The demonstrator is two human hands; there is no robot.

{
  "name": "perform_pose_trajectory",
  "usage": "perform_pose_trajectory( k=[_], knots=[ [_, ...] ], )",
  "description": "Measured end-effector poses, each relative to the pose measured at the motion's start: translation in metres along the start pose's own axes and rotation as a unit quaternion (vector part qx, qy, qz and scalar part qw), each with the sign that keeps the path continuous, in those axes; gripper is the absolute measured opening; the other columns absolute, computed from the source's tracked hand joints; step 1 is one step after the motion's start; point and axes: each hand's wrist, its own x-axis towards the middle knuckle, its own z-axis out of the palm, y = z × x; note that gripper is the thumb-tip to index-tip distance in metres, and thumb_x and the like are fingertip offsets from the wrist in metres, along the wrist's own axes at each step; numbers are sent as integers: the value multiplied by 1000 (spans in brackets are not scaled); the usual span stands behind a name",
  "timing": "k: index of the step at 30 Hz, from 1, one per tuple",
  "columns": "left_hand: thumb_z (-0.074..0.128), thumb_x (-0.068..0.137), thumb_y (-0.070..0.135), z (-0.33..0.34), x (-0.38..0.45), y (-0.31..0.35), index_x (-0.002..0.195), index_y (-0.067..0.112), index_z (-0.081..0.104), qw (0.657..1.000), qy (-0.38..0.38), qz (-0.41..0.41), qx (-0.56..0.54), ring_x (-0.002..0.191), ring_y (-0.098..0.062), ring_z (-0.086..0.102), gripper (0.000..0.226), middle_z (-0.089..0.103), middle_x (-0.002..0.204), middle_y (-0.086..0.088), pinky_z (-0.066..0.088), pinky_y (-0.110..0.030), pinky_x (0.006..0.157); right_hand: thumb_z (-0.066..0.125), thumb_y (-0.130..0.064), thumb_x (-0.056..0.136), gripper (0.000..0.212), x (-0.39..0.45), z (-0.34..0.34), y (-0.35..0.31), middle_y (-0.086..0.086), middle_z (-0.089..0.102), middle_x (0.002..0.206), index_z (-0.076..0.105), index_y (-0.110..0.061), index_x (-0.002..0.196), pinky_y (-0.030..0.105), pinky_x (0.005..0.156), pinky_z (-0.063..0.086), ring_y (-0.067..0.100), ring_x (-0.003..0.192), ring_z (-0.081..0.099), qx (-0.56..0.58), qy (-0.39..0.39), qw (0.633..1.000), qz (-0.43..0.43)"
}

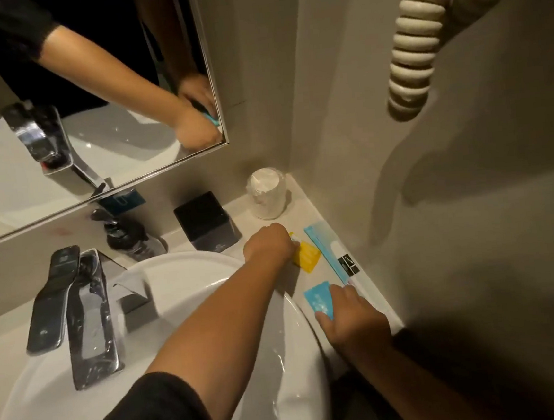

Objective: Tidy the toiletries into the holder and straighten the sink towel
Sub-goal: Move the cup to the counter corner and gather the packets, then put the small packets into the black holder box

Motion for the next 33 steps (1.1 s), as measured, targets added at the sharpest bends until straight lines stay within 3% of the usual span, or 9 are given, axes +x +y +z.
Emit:
perform_pose_trajectory(
  k=[4, 6, 9, 14, 16, 20, 25, 29, 33],
  knots=[
    [58, 90, 37, 9, 20, 1, 107, 14, 53, 1000, -4, -17, 22, 93, -22, 57, 29, 59, 101, -5, 41, -33, 71, 57, -50, 83, 45, 1, 7, -2, 11, 65, 77, 65, -8, 96, 25, 51, 50, 22, 62, 62, -18, 111, 993, -34],
    [57, 91, 31, 11, 25, 1, 101, 15, 53, 1000, -15, -2, 20, 85, -20, 51, 20, 58, 96, -4, 41, -33, 72, 58, -52, 80, 44, 4, 6, -2, 9, 65, 74, 62, -10, 91, 25, 53, 52, 21, 62, 63, 26, 88, 996, -25],
    [52, 91, 20, 11, 30, -4, 97, 13, 58, 999, -12, 30, 24, 87, -23, 52, 11, 63, 107, -10, 40, -32, 73, 70, -50, 71, 42, 1, 10, 11, 7, 66, 77, 61, -13, 90, 28, 56, 58, 21, 66, 67, 137, 34, 990, -8],
    [55, 90, 19, -5, 20, -11, 95, 9, 61, 994, 18, 103, -26, 95, -32, 57, 12, 65, 105, -16, 40, -34, 74, 67, -33, 87, 37, 9, -31, 16, 5, 61, 112, 60, -13, 118, 31, 89, 54, 18, 103, 62, 304, -12, 951, 50],
    [55, 91, 19, -19, 7, -11, 95, 9, 60, 988, 25, 144, -55, 95, -33, 58, 12, 66, 101, -16, 42, -35, 75, 66, -27, 89, 39, 23, -58, 11, 2, 58, 115, 59, -14, 125, 28, 88, 51, 17, 102, 60, 332, 1, 942, 50],
    [55, 92, 16, -43, -30, -18, 95, 13, 65, 971, 56, 203, -115, 90, -27, 61, 12, 69, 94, -10, 46, -35, 77, 62, -23, 90, 39, 47, -106, -16, -1, 54, 105, 59, -16, 128, 25, 80, 45, 14, 91, 55, 326, 57, 943, -22],
    [50, 97, 24, -60, -73, -47, 95, 19, 69, 953, 95, 185, -219, 84, -16, 62, 20, 69, 92, 1, 48, -31, 77, 55, -29, 95, 43, 55, -116, -51, -1, 53, 107, 51, -22, 136, 28, 82, 48, 16, 93, 57, 295, 29, 952, -79],
    [47, 97, 28, -69, -96, -70, 82, 22, 66, 945, 90, 165, -269, 79, -12, 59, 25, 65, 84, 5, 45, -25, 68, 51, -31, 96, 44, 54, -113, -72, 0, 53, 110, 47, -22, 139, 32, 85, 52, 16, 94, 58, 281, 11, 954, -105],
    [59, 92, 27, -70, -104, -85, 97, 23, 69, 945, 106, 141, -274, 86, -10, 63, 12, 69, 93, 5, 52, -28, 76, 52, -32, 95, 46, 54, -110, -87, 2, 55, 119, 46, -22, 140, 38, 89, 53, 18, 98, 59, 289, 3, 949, -126]
  ],
)
